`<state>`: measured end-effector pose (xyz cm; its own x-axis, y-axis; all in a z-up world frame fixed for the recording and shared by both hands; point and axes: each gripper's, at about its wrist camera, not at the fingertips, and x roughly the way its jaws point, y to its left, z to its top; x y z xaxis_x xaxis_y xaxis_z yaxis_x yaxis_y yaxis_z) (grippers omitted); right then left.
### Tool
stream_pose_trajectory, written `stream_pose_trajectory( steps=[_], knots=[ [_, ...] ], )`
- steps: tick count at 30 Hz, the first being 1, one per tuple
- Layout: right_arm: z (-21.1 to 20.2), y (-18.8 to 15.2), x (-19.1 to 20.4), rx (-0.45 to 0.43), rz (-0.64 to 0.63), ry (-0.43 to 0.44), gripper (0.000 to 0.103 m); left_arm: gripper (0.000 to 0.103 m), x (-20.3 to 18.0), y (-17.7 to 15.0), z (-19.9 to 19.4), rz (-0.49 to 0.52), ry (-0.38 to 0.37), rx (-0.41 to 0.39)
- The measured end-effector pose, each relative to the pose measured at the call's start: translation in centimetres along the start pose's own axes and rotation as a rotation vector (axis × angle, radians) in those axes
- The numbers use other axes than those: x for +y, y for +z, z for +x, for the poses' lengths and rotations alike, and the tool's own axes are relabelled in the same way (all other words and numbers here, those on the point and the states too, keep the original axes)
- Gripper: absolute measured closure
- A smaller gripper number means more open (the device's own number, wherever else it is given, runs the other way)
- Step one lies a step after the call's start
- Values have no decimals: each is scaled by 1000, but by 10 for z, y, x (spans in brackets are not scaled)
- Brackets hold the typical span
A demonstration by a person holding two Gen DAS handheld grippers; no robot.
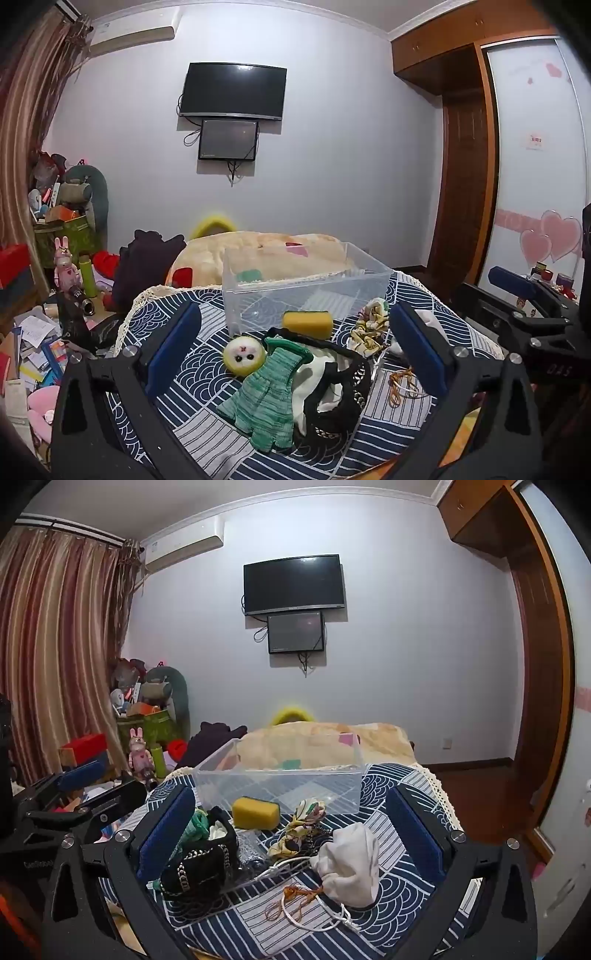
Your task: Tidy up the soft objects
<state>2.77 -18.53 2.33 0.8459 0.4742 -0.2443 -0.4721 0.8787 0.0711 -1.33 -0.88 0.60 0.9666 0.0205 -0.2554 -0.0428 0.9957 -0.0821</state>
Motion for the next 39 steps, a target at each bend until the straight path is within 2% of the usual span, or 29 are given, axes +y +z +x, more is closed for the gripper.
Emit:
stream_pose_trajectory(
  steps=[39],
  knots=[
    [-1,-2,5,-22,-19,6,0,0,-2,2,-4,8,9,-21]
  ],
)
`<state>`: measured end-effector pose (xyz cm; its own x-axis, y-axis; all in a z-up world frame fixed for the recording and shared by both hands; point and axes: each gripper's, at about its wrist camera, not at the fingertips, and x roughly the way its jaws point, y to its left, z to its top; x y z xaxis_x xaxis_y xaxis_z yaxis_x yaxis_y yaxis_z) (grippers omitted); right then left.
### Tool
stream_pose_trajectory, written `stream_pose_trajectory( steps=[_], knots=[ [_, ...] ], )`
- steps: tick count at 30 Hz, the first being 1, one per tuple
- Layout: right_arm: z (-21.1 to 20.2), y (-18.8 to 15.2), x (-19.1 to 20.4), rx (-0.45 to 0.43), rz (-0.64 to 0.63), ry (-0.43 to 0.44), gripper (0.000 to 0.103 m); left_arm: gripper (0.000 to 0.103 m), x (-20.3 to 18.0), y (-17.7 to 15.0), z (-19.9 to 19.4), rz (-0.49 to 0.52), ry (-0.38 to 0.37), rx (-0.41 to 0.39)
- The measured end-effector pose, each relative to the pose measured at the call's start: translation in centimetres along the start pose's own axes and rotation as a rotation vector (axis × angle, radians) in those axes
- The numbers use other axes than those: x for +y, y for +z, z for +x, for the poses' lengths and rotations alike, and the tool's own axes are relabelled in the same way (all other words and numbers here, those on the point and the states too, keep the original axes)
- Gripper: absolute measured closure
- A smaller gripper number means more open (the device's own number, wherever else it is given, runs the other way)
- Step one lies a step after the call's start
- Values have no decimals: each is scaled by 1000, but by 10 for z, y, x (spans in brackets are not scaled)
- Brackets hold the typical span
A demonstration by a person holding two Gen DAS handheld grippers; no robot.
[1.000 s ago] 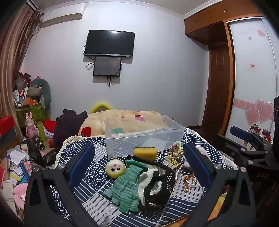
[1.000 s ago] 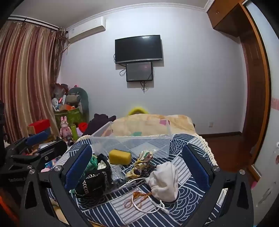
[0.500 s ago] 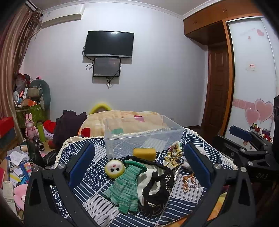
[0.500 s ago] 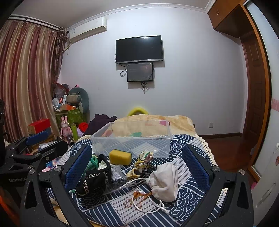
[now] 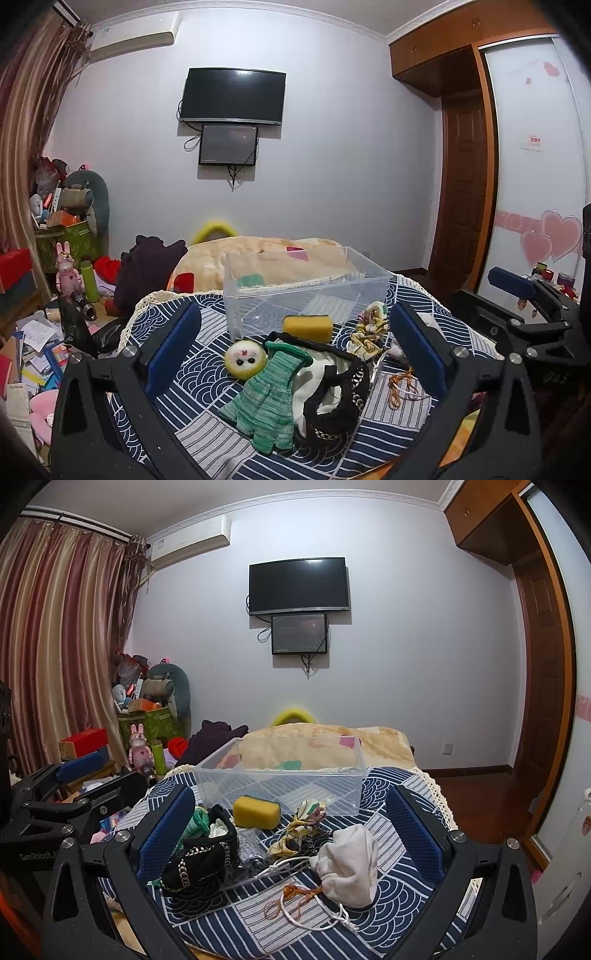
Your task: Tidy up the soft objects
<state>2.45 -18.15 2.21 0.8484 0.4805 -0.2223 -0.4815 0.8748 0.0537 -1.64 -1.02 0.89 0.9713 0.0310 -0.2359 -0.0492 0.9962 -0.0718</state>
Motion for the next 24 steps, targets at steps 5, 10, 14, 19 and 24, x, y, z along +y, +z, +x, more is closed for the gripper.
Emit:
stream_pose_trajectory(
  steps=[5,10,14,19,24],
  knots=[
    [2,-1,-1,14,9,-7,0,0,1,-2,2,-3,-11,11],
    [6,-3,-5,8,10,-12,0,0,3,-6,9,-16,14,29],
    [7,-9,-10,32,37,-10,0,22,9,-12,16,-44,-23,61],
    [18,-25,-18,112,70,1,12,37,11,-22,31,-48,-40,143],
    [27,-42,-24,196,85,-26,21,40,6,-33,41,-26,-37,184]
  ],
)
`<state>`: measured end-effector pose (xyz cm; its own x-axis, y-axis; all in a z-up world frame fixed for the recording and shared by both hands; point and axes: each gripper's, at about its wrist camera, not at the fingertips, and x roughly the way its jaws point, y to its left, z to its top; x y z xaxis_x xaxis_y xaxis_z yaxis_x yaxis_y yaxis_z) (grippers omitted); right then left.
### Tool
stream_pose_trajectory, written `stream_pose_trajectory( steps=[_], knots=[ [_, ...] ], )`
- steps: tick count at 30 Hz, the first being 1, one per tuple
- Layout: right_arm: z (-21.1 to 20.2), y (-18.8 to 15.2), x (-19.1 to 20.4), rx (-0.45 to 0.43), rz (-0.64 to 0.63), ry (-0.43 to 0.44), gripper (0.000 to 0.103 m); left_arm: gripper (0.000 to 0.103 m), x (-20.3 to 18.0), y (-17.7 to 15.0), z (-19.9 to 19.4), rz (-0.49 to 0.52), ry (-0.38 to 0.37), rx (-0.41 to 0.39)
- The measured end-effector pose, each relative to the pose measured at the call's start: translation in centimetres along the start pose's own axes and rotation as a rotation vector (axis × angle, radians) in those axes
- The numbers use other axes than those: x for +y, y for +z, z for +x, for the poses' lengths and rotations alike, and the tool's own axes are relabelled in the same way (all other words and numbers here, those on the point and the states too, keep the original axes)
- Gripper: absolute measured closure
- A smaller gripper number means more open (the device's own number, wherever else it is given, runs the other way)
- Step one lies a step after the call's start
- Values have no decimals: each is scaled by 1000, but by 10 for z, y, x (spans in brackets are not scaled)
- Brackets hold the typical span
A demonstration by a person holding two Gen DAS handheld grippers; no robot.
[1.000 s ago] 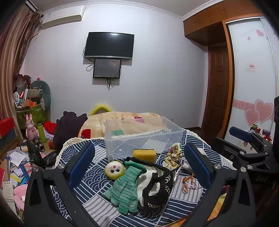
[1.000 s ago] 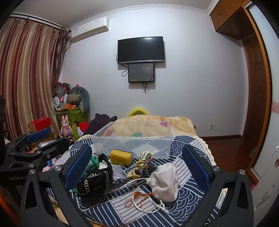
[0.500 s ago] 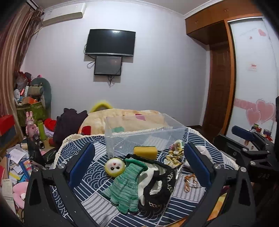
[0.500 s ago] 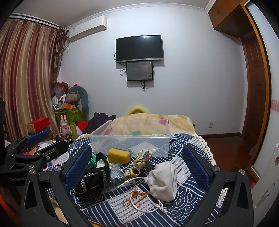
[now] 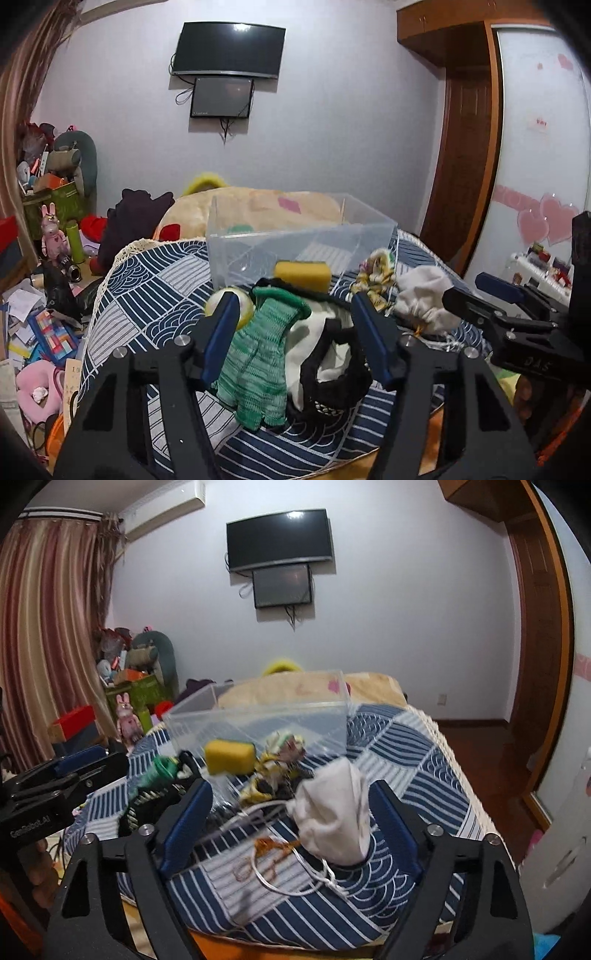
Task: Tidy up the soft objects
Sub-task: 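Grasp the green knitted glove with the left tool while the right tool grasps the white cloth bag, then carry the glove into the clear box with the left tool while the right tool drops the white bag in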
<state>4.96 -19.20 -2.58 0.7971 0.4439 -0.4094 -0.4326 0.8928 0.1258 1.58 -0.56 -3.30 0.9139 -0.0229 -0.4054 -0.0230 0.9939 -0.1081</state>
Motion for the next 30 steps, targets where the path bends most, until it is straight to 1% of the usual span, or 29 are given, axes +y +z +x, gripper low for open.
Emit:
stream_pose_trajectory(
  steps=[2,3,5,6,8,10,12,13,15,17,19,20,21,23,24,25,26,30],
  knots=[
    [3,-3,-4,27,13,-6,27,40,3,-3,5,4,25,10],
    [5,-4,-6,32,19,-11,28,40,6,-4,7,-2,41,17],
    [8,-5,-10,54,43,-13,32,40,17,-5,13,-36,95,30],
    [11,-6,-12,58,58,-11,33,40,22,-6,16,-53,105,36],
    [15,-8,-18,75,79,-12,39,40,32,-10,24,-90,95,64],
    [18,-9,-22,96,84,-15,41,41,39,-14,31,-117,71,86],
    [22,-11,-23,109,80,-31,43,48,42,-20,37,-128,54,106],
    [24,-12,-21,110,72,-37,45,53,43,-22,41,-131,45,117],
    [31,-13,-18,122,79,-32,52,57,44,-26,45,-137,30,134],
    [38,-16,-17,139,81,-35,70,65,43,-30,50,-139,22,153],
    [41,-17,-15,146,85,-43,72,66,44,-32,53,-140,10,164],
    [40,-17,-15,140,88,-41,75,68,44,-32,53,-144,6,165],
    [38,-17,-15,132,91,-40,76,68,45,-32,54,-149,1,167],
    [35,-16,-14,116,98,-38,78,80,45,-32,53,-155,-4,171],
    [34,-15,-14,110,99,-39,78,81,44,-32,53,-154,0,170],
    [32,-15,-14,102,102,-39,79,86,43,-32,52,-150,8,168],
    [30,-14,-13,95,107,-36,79,89,42,-31,50,-145,14,166],
    [27,-9,-13,53,133,-18,79,91,38,-26,42,-132,8,144]
  ],
)
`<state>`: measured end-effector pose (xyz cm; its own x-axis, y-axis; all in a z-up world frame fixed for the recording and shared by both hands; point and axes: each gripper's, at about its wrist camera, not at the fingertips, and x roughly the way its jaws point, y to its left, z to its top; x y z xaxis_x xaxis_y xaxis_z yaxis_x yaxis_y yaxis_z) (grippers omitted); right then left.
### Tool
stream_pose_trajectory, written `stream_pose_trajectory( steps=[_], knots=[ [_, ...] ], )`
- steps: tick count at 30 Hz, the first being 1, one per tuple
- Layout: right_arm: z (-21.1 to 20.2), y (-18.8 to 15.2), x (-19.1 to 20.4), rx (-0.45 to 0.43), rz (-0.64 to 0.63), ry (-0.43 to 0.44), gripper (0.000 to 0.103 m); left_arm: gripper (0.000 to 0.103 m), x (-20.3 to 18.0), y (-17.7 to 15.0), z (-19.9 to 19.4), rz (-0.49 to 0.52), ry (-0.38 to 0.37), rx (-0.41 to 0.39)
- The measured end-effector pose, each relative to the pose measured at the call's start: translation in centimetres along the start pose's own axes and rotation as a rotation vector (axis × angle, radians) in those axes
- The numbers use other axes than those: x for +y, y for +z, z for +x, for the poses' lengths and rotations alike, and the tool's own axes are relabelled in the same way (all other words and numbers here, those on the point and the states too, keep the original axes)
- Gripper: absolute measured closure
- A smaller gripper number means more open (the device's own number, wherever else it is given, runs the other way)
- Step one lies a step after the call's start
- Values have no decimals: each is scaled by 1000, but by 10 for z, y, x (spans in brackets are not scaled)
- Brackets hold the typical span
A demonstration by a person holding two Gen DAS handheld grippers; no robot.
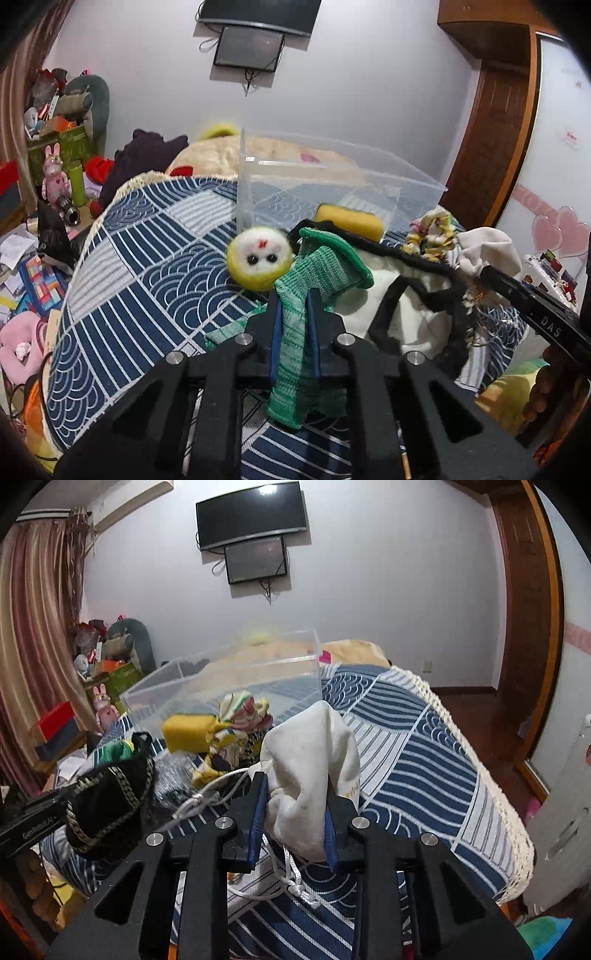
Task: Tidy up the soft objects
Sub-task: 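Carry the glove into the clear box with the left tool while the right tool drops the white bag in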
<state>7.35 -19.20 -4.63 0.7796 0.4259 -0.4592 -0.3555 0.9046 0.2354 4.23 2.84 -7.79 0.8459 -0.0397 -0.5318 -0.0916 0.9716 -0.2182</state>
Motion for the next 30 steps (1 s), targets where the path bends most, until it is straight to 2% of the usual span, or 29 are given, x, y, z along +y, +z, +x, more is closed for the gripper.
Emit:
stream_pose_trajectory(
  steps=[6,15,18,30],
  knots=[
    [-14,13,1,-53,-8,2,79,91,-6,14,-22,41,16,-65],
    [-27,51,9,-138,-74,1,79,91,-2,52,-36,34,-30,-140],
    [-24,63,15,-155,-97,12,79,91,2,67,-33,28,-60,-146],
    [12,99,32,-173,-117,54,79,91,9,128,2,42,-72,-100]
  ],
)
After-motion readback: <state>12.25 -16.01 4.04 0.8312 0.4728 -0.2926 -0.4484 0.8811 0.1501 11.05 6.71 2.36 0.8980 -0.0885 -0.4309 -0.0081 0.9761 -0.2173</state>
